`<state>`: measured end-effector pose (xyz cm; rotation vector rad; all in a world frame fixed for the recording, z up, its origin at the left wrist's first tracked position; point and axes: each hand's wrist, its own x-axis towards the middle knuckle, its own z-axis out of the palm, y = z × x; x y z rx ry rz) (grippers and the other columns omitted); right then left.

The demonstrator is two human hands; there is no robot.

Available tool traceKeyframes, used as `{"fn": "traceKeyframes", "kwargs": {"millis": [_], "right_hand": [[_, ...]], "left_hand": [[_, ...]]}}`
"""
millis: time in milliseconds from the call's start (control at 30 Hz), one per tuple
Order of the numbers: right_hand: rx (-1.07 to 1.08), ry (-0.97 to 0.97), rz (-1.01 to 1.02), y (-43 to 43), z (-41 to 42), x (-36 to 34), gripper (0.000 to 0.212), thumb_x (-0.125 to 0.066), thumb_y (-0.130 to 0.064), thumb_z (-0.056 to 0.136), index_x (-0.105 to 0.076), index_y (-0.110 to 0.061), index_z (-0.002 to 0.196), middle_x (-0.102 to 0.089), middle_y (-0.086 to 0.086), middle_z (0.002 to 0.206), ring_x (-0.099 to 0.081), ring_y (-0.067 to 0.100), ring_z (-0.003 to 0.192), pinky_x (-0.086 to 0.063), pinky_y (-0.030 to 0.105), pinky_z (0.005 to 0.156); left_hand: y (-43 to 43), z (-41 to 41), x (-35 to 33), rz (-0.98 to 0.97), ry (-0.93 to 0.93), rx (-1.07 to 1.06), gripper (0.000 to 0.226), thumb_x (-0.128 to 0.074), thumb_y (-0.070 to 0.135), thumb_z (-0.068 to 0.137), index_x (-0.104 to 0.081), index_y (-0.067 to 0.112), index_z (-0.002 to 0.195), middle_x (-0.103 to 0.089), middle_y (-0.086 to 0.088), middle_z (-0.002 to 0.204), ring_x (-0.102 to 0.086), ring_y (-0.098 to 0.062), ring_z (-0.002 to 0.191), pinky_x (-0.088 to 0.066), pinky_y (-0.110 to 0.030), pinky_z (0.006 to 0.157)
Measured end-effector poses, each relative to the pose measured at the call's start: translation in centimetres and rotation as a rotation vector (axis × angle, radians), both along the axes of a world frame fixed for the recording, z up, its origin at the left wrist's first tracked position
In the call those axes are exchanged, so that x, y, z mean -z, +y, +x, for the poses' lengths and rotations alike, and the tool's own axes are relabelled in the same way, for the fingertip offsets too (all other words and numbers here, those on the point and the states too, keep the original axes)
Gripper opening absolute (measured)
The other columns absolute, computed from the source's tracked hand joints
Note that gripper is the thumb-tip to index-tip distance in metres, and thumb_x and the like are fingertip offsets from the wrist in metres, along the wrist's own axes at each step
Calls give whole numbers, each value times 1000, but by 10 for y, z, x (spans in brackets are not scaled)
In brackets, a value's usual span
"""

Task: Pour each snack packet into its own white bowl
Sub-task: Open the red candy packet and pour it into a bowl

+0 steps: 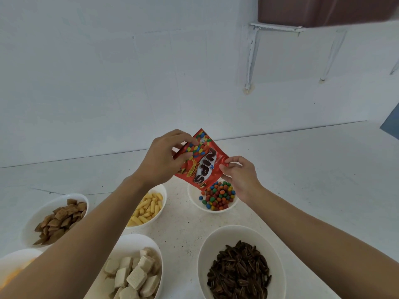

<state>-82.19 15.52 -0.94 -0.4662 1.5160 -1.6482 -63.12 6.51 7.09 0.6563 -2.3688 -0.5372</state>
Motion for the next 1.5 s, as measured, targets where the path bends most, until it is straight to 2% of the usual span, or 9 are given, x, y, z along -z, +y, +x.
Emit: {"fn": "traceKeyframes", "kwargs": {"millis": [133,367,567,767,933,1100,1200,1333,1500], "right_hand": [[35,64,-55,-2,0,-7,18,-69,2,90,-61,-12,96,-71,9,105,-71,23,98,-60,39,88],[-59,237,75,-2,-3,-8,14,-70,-3,90,-62,-15,93,-69,8,106,-69,24,99,-60,46,89],[-3,496,12,-2,-5,-23,16,-73,-14,90,-61,-20,99,-70,4,105,-69,17,92,-62,36,77],[61,696,-85,-2,-3,-43,23,-76,-22,88,-61,-21,106,-74,0,99,-72,13,83,-63,41,76],[42,844,-188,-1,3,-56,20,-78,-26,86,-64,-26,101,-70,-11,89,-69,5,83,-59,21,74],[19,836,-129,1,-2,-58,21,-77,-34,86,-67,-20,97,-66,-7,85,-69,13,82,-60,28,70],[-36,800,-68,2,0,-53,21,-74,-39,88,-67,-20,93,-64,-7,90,-68,19,86,-62,40,76],[-196,735,31,4,2,-53,20,-67,-39,93,-63,-20,99,-66,-2,101,-66,16,91,-59,33,75],[-283,676,132,8,2,-46,22,-61,-36,97,-63,-14,98,-68,1,95,-68,19,86,-53,26,68]], "left_hand": [[-1,0,7,-78,-88,-66,20,-62,10,97,-67,22,112,-55,12,118,-55,-9,108,-48,-11,77],[-1,5,3,-2,-137,-60,32,-66,24,94,-60,28,125,-53,9,120,-59,-15,108,-58,-25,81],[0,5,-3,-41,-266,-82,22,-64,44,94,-52,31,106,-68,6,106,-69,-16,93,-62,-33,71],[5,2,-5,82,-383,56,27,-56,36,101,-47,36,126,-67,8,123,-69,-15,99,-62,-24,71],[6,5,1,206,-344,100,33,-60,23,100,-44,35,127,-56,14,125,-66,-15,103,-61,-21,69],[6,19,11,270,-196,52,32,-51,14,104,-44,37,126,-58,10,130,-63,-18,113,-63,-34,79],[8,25,15,306,-173,22,34,-50,12,104,-44,39,124,-57,11,129,-62,-18,114,-61,-27,77],[11,32,16,334,-170,-8,31,-50,12,104,-44,35,123,-56,11,125,-64,-19,109,-62,-26,71],[17,31,16,385,-176,-3,29,-54,16,103,-40,33,121,-58,9,122,-66,-21,105,-64,-29,69]]}}
